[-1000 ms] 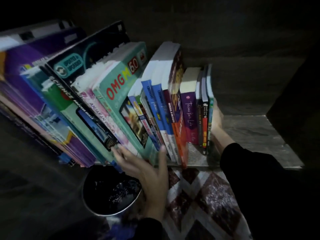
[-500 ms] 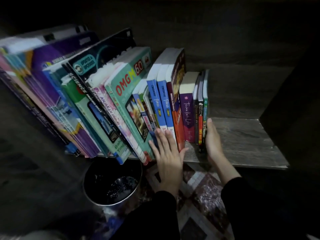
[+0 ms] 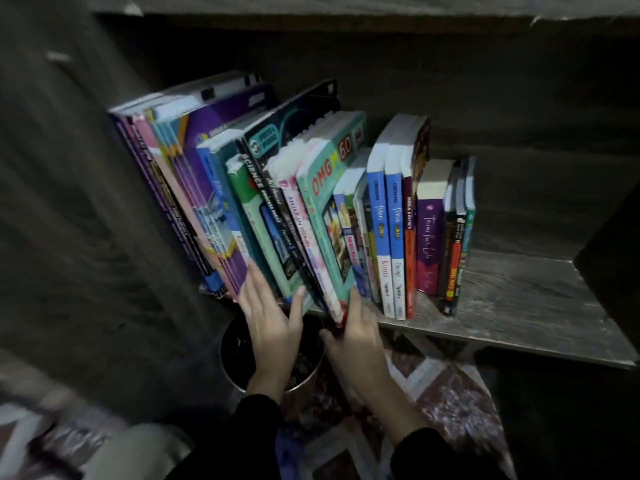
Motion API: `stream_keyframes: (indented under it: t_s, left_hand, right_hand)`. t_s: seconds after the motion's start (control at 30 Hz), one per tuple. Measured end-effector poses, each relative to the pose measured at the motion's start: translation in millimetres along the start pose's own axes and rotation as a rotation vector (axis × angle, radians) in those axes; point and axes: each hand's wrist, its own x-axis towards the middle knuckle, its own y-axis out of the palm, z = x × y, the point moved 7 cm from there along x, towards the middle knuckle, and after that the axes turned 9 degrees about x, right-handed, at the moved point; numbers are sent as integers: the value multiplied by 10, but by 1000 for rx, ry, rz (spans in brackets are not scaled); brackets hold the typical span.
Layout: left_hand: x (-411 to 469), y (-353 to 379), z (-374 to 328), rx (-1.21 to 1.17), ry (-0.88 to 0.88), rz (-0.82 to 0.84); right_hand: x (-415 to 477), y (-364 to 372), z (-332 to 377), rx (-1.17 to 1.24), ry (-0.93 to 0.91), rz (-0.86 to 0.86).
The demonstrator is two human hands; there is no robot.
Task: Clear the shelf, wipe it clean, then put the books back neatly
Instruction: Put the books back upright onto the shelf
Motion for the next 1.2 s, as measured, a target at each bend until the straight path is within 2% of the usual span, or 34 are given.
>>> stream_keyframes:
  t_s: [0.13,0.27,0.5,0.6,0.7,0.83,1.0,1.1,1.2]
  left_hand:
    - [275,-29,-19,-91,35,64]
    - [407,-29,-68,-128,101,30]
    - [518,-81,18,103,154,67]
    - [491,-242,-60,105,181,38]
    - [472,-374,-198,130,220,-10]
    - [522,-347,-265,275,116,25]
    - [541,-405,-258,347,137,67]
    - [551,-523,-270,236,154,84]
    - [730,-723,-241,0,65,43]
  right_hand:
    - [248,-21,4,-73,107,13]
    - [348,156,121,19,115,90]
    - [461,169,253,-122,83,50]
    - [435,64,312,-108,54,27]
    - [385,-136,555,37,-127,-62]
    - [336,-373,976,41,-366,-184]
    - [298,-719,1681,-120,-708,-564]
    - [488,-795,2122,-228,-828,-516]
    - [757,-695,2449,-442,-851,-264]
